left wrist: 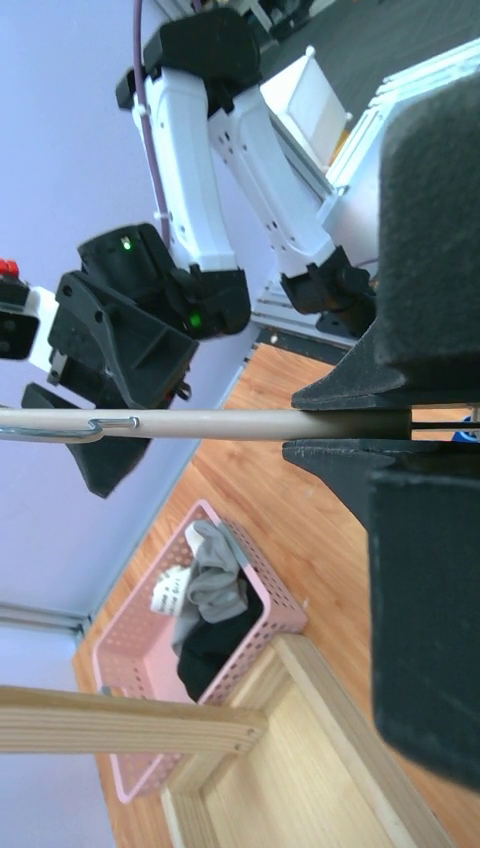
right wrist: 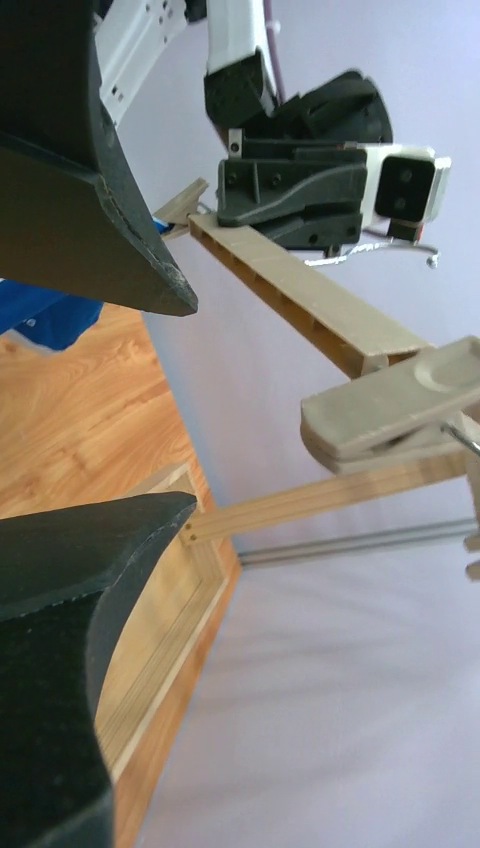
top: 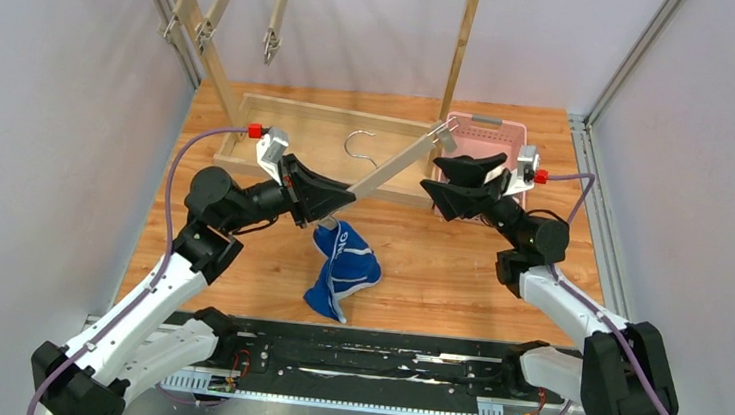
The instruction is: Remove the underwear clipped to the hanger
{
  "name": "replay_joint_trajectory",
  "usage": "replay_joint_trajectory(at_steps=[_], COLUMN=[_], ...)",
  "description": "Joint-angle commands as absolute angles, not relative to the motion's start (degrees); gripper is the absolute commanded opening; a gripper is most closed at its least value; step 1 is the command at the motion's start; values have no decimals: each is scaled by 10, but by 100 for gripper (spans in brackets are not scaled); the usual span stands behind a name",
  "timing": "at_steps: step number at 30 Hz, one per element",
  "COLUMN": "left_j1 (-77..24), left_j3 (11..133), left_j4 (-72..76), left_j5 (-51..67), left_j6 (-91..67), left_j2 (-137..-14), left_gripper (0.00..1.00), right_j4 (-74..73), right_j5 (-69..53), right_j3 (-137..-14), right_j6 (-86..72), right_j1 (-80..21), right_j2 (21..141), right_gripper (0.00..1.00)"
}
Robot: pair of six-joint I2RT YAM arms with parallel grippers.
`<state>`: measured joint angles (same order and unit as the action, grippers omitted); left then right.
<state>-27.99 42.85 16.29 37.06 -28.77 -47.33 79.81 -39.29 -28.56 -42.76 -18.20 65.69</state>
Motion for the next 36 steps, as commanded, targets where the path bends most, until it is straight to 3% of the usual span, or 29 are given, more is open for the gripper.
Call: replay_joint_trajectory(at_steps=[1, 36], left_j1=[-292, -340], left_j3=[414, 410], left_j4=[291, 382], left_j5=[360, 351], left_j6=[-348, -356], left_j2=[-474, -507], left_gripper=[0, 0], right_j4=[883, 887], right_j5=[-387, -360], right_j3=[-334, -427], right_j6=[-430, -407], right_j1=[-227, -273], right_j2=[670, 717], right_gripper=[66, 66])
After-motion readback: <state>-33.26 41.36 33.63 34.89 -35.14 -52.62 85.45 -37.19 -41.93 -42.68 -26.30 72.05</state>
